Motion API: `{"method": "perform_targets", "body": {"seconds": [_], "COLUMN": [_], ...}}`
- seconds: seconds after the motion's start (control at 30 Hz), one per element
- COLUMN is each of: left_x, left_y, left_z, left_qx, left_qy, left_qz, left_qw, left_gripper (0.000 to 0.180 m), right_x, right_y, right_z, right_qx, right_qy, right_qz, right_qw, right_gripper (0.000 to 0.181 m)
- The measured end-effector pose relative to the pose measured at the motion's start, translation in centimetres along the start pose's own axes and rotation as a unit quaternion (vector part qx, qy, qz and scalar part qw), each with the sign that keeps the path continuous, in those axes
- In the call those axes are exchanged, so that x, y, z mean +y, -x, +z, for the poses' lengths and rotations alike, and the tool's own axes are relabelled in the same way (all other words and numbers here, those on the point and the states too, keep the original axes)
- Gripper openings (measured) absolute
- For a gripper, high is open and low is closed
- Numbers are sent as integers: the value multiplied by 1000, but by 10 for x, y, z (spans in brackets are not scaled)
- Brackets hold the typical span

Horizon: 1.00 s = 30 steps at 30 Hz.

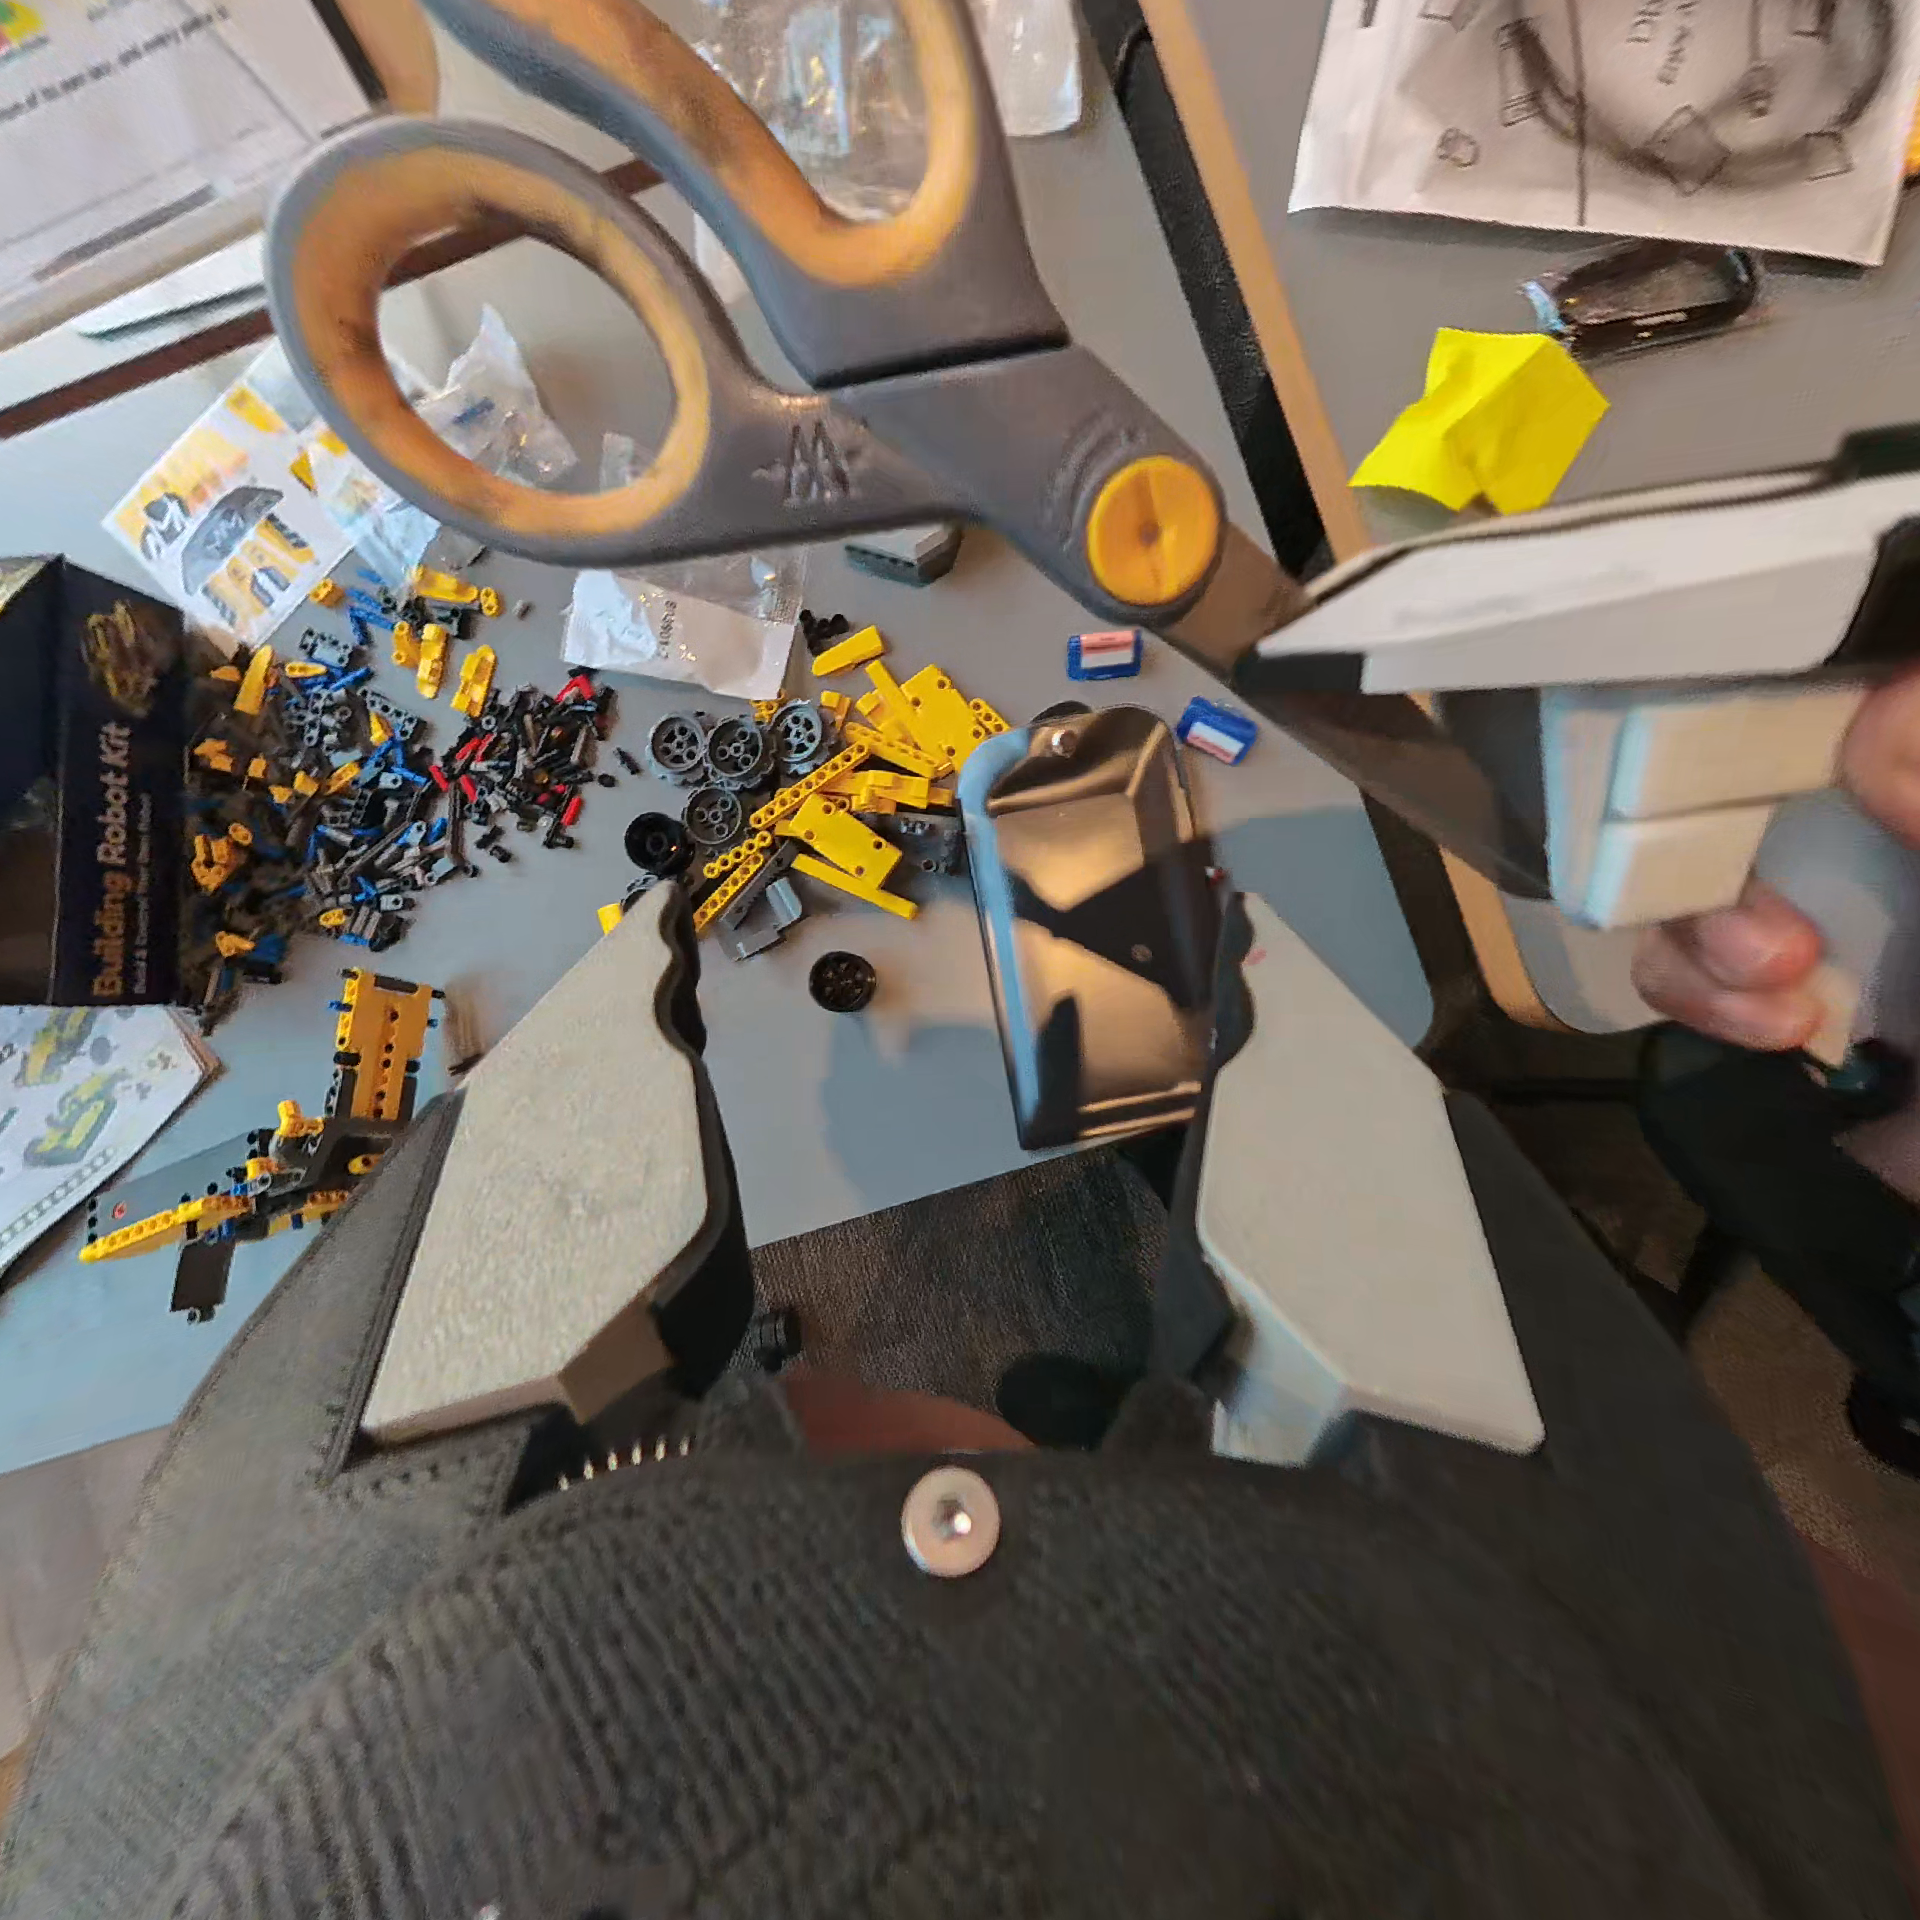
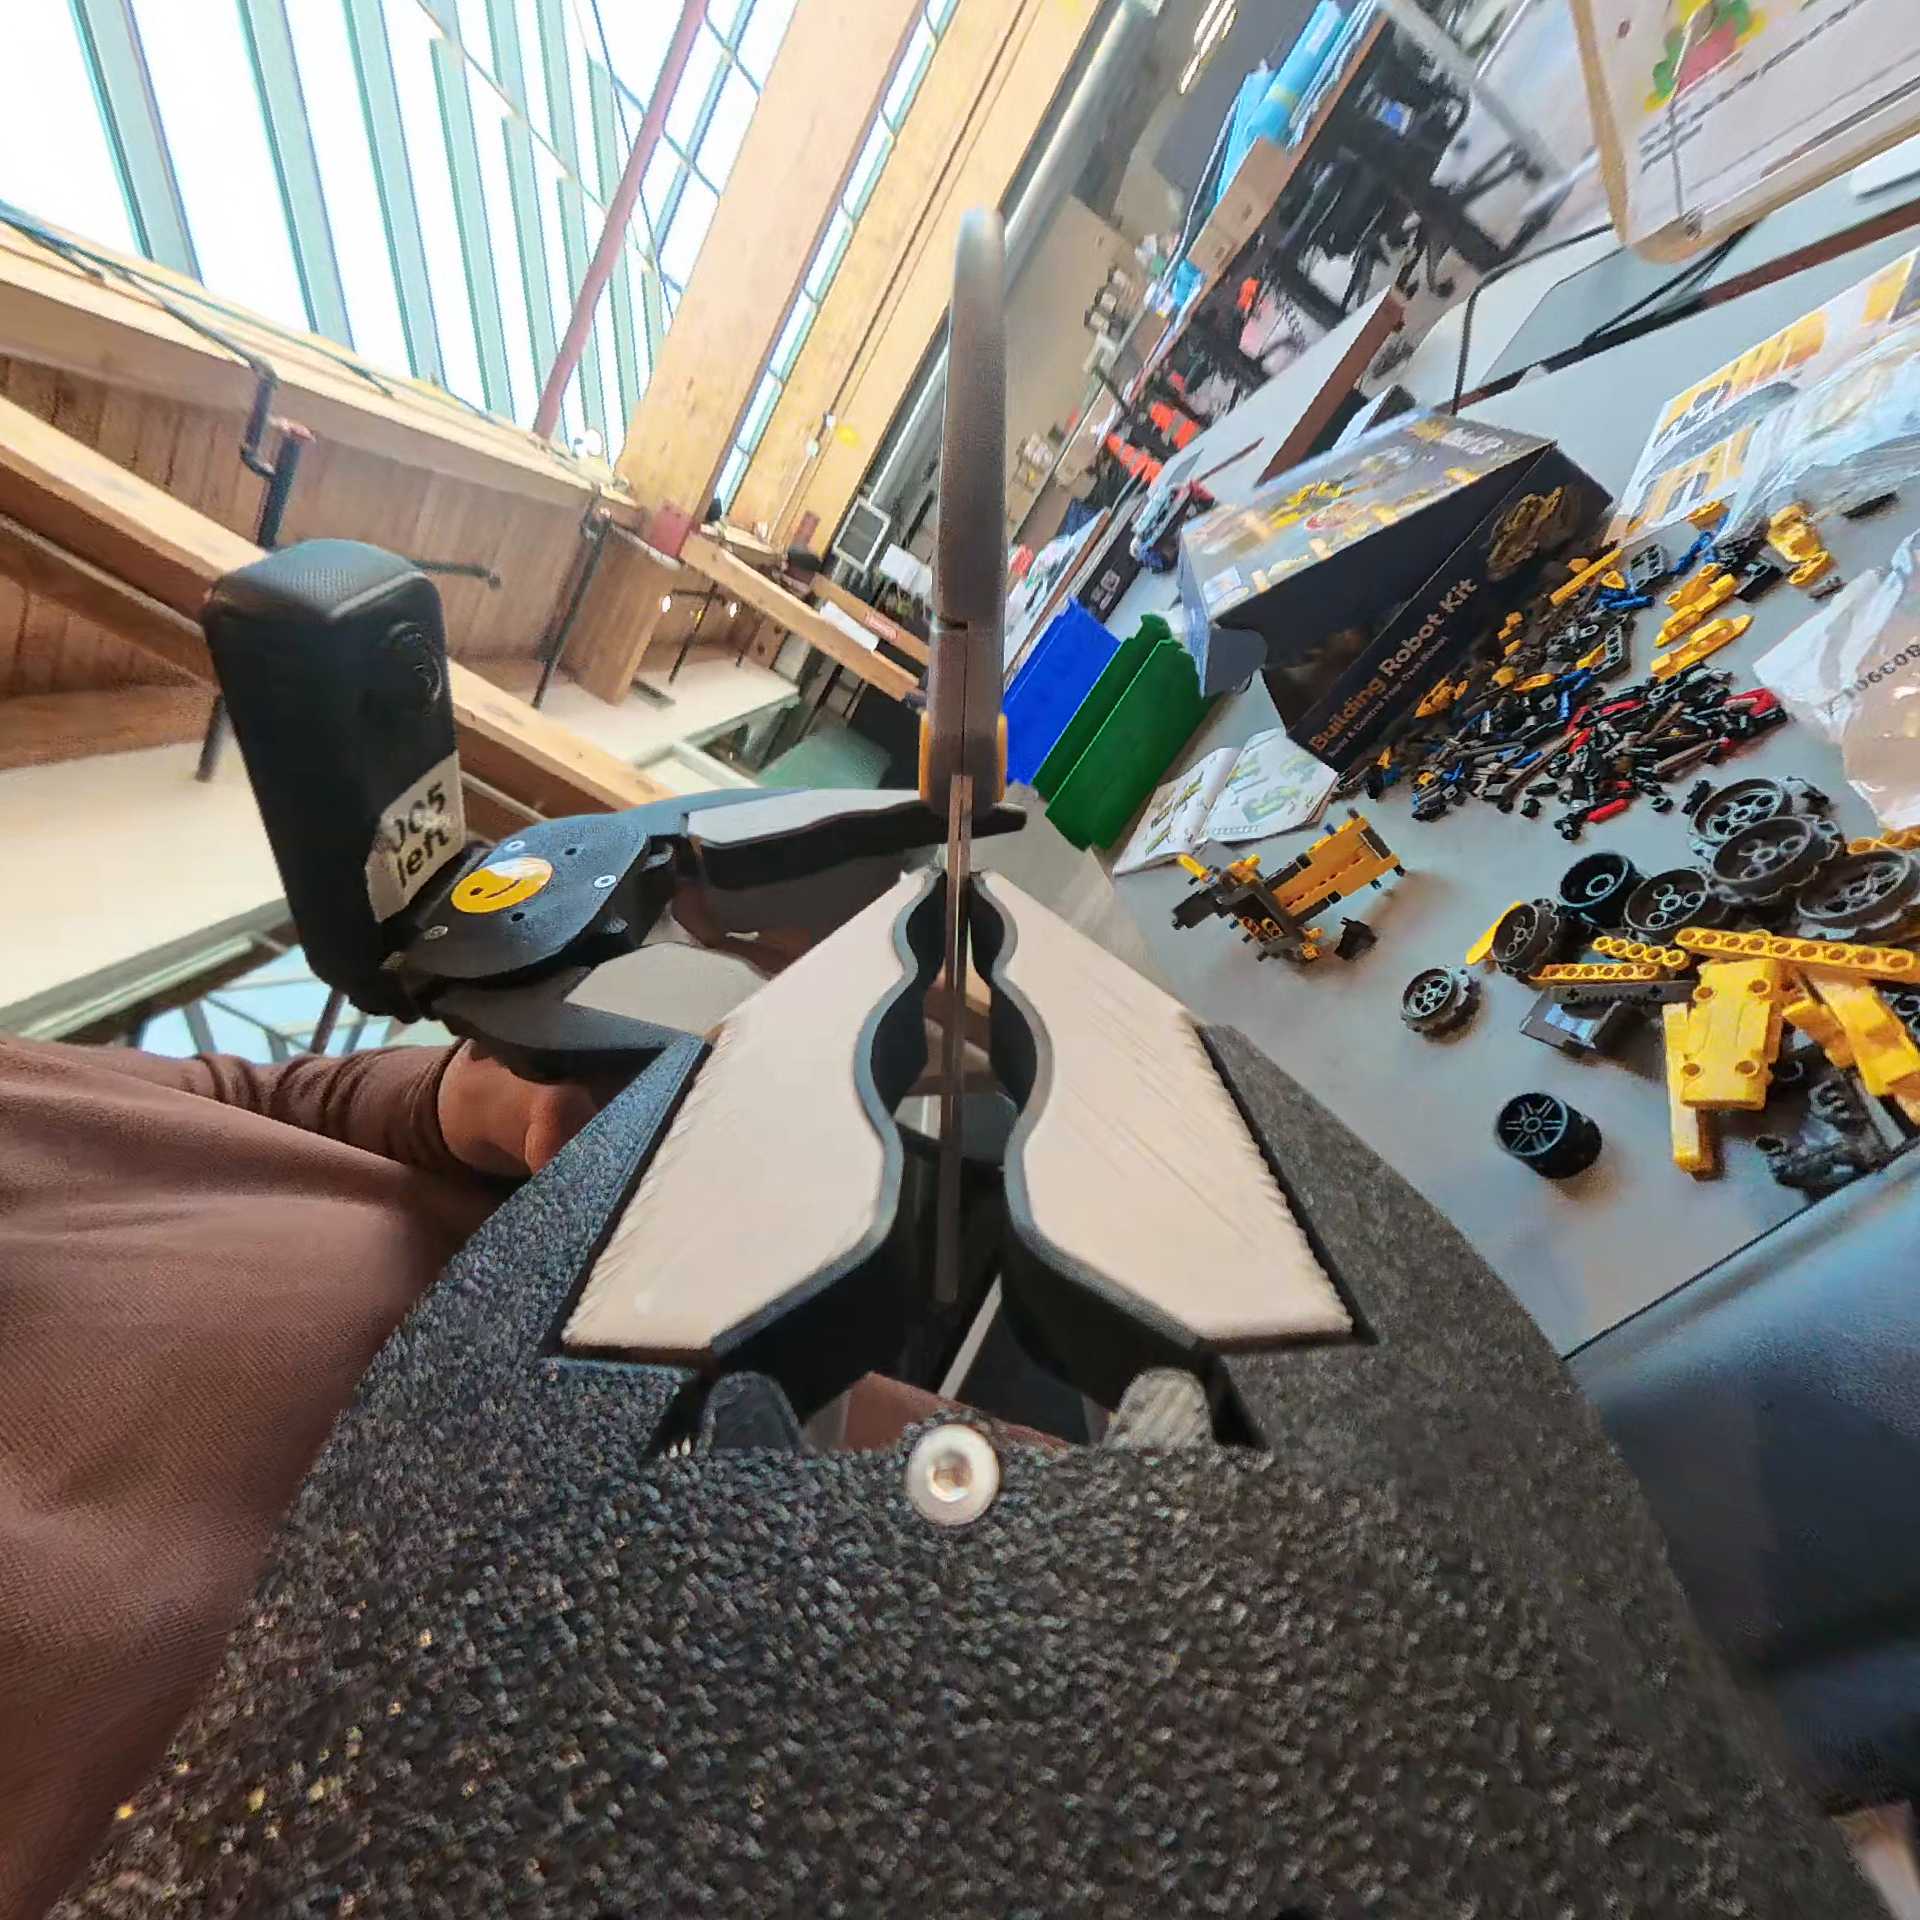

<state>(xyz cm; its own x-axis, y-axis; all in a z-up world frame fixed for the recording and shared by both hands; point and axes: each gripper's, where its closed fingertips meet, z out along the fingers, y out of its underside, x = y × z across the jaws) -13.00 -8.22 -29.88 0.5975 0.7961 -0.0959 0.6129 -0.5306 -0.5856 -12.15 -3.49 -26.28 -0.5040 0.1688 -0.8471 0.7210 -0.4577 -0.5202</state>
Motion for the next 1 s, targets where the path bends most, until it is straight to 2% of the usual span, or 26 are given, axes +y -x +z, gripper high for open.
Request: {"method": "perform_targets", "body": {"seconds": [0.27,0.4,0.6,0.8,0.9,1.0], "left_x": [41,75,65,40,25,6], "left_y": [-64,-117,-174,-209,-225,-239], "left_z": [-37,-52,-92,-93,-76,-49], "left_qx": [77,128,181,196,193,186], "left_qy": [-21,4,-40,-50,-34,-21], "left_qz": [50,95,172,209,223,236], "left_qw": [996,987,967,957,955,954], "left_gripper": [99,98,98,98,95,95], "right_x": [74,93,51,1,-6,-2], "right_y": [44,71,87,66,29,-23], "right_z": [-50,-93,-193,-307,-376,-432], "right_qx": [31,28,94,185,241,314], "right_qy": [-151,-253,-348,-441,-491,-497], "right_qz": [43,73,17,3,43,100], "right_qw": [987,964,933,878,836,803], "right_gripper": [2,1,2,1,1,2]}}
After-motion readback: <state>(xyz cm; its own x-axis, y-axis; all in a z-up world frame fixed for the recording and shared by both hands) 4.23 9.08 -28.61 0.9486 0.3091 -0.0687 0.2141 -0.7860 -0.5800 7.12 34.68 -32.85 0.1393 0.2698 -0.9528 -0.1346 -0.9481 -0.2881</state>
